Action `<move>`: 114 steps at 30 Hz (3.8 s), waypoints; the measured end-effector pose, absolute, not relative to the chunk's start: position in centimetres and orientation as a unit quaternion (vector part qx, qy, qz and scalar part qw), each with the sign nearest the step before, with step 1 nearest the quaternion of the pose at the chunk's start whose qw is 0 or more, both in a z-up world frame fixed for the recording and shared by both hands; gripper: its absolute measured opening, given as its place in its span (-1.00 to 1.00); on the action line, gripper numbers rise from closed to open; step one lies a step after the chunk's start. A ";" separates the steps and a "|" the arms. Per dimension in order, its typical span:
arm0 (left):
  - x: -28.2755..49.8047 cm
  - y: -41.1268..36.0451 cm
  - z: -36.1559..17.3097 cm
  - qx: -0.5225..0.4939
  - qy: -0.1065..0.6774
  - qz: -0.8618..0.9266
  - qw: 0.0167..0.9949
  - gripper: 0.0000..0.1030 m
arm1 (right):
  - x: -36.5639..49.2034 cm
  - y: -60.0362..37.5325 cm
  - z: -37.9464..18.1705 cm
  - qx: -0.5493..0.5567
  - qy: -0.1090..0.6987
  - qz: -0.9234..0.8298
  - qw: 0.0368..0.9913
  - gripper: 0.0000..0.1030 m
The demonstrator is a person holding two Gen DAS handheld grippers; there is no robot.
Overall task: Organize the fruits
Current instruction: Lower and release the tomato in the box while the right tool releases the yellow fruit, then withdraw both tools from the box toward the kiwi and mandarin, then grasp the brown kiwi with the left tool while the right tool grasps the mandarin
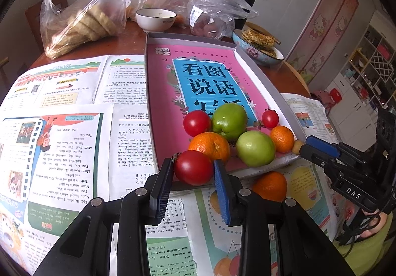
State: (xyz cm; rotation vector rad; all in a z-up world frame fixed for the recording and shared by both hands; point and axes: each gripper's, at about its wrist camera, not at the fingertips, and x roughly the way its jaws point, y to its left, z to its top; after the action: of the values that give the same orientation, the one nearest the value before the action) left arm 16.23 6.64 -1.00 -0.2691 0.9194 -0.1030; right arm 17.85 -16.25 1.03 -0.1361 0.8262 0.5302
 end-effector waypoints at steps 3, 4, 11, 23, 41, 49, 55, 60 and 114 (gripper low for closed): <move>16.2 6.7 -0.9 -0.131 0.442 -0.051 0.886 -0.31 | 17.7 -16.2 1.1 -0.065 0.396 0.255 0.880 -0.32; 16.2 6.7 -0.9 -0.132 0.441 -0.051 0.886 -0.30 | 17.7 -16.2 1.1 -0.064 0.397 0.255 0.880 -0.29; 15.9 6.6 -0.7 -0.133 0.440 -0.055 0.887 -0.18 | 17.5 -16.1 1.2 -0.063 0.397 0.260 0.878 -0.25; 15.7 6.1 -0.3 -0.126 0.436 -0.058 0.889 0.06 | 17.2 -16.0 1.7 -0.058 0.395 0.264 0.878 -0.14; 14.7 5.6 1.1 -0.103 0.423 -0.052 0.899 0.28 | 16.3 -15.7 2.6 -0.056 0.382 0.273 0.881 0.03; 13.8 4.8 2.0 -0.079 0.410 -0.053 0.907 0.37 | 15.4 -15.2 3.1 -0.060 0.375 0.282 0.881 0.07; 13.1 4.3 2.6 -0.071 0.403 -0.058 0.910 0.45 | 14.5 -14.7 3.3 -0.066 0.370 0.291 0.880 0.13; 12.8 4.1 2.6 -0.067 0.404 -0.061 0.910 0.46 | 13.9 -14.3 3.5 -0.071 0.367 0.295 0.879 0.14; 13.6 3.8 -3.2 -0.103 0.473 -0.087 0.871 0.19 | 14.3 -9.7 -1.9 -0.128 0.419 0.313 0.843 0.04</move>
State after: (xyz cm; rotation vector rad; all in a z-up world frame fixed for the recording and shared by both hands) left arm 13.63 3.76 -3.15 -0.2158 0.9895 -0.1825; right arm 14.30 -9.74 -1.89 -0.2713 0.8855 0.6608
